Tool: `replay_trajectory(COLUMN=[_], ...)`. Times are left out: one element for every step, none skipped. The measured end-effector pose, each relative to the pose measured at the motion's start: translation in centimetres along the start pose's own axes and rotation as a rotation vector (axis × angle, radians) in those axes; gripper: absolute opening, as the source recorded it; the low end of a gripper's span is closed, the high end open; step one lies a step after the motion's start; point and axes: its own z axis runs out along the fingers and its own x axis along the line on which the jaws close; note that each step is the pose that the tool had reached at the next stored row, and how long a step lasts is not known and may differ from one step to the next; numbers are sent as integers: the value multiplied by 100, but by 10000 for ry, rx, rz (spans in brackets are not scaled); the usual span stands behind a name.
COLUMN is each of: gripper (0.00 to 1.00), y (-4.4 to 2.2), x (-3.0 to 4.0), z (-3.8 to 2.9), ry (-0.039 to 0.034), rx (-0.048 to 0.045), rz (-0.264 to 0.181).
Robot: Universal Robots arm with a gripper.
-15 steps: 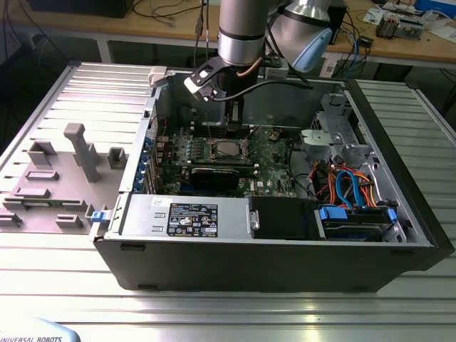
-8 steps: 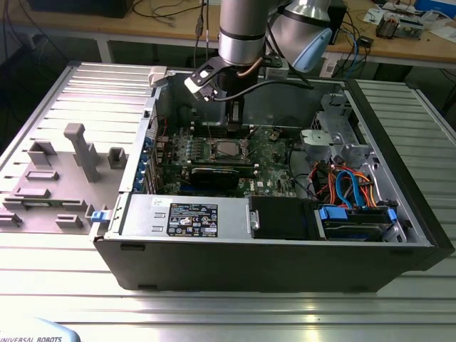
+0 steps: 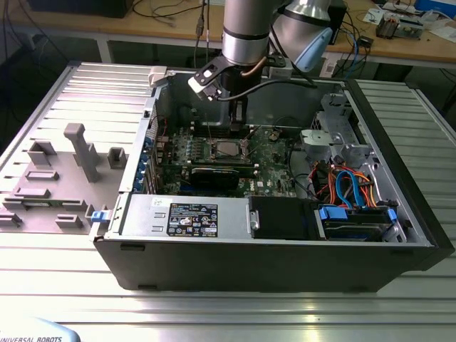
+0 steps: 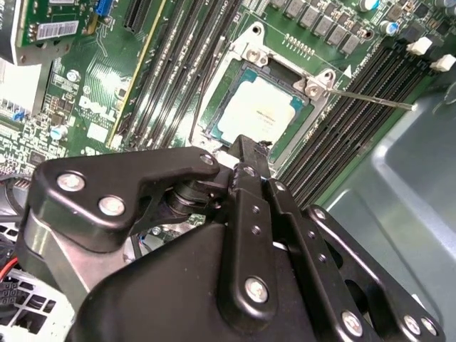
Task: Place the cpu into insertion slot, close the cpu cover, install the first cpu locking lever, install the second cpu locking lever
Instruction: 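Close the cpu cover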
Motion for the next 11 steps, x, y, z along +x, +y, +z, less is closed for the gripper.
replay_trajectory(gripper=[11,11,11,11,11,11,11,11,11,11,11], y=[0,0,0,0,0,-1,-1,-1,-1,-2,-2], x=[1,4,4,4,3,5,13,57,104,130,147], z=[-24,-55,-69,-83,-104,-112,-116,-118,-120,-121,-122], ry=[0,-1,-3,-4,-6,-6,-8,-17,-27,-37,-53], rx=[-1,0,-1,0,0,0,0,-1,-1,-1,-1], rz=[-2,-1,-1,0,0,0,3,-1,-1,-6,-23])
